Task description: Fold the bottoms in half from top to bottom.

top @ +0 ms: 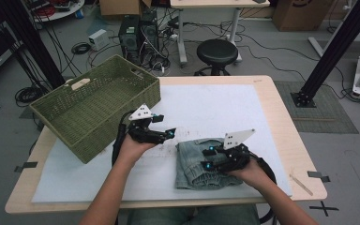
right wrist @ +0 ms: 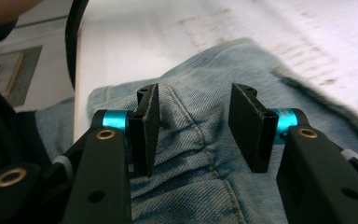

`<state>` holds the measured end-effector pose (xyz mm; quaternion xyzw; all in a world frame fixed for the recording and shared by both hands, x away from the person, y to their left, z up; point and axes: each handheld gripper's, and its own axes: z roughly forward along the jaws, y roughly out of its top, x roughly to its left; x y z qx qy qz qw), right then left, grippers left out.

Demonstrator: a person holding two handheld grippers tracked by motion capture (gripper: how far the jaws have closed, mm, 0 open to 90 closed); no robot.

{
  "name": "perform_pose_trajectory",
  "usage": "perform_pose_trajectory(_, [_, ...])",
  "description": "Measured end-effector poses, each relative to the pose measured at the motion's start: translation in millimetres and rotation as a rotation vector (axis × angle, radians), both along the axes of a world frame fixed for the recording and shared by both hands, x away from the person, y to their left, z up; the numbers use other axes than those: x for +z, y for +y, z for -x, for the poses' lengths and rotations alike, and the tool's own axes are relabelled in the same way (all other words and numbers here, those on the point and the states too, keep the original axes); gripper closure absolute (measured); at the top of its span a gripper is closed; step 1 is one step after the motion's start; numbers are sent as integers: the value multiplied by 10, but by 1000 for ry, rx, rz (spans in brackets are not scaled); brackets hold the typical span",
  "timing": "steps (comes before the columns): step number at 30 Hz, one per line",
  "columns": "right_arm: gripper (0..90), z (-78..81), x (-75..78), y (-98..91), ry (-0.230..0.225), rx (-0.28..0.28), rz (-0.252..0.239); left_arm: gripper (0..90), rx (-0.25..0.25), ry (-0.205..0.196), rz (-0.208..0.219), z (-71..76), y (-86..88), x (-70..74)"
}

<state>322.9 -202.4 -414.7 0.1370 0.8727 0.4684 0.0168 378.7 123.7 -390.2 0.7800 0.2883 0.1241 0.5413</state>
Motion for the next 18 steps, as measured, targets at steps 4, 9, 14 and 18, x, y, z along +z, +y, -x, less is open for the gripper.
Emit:
perform_pose_trajectory(4, [544, 70, -11, 25, -19, -2, 32, 226, 1, 3, 1, -4, -4, -6])
perform_pose_trajectory(9, [536, 115, -59, 106, -38, -22, 57, 225, 2, 8, -1, -6, -11, -19])
perform_pose_trajectory(14, [439, 98, -12, 54, -32, -41, 28, 225, -4, 11, 0, -1, -18, -25])
perform_pose_trajectory(18, [417, 33, 128, -175, -20, -80, -36, 226, -5, 9, 6, 0, -6, -24])
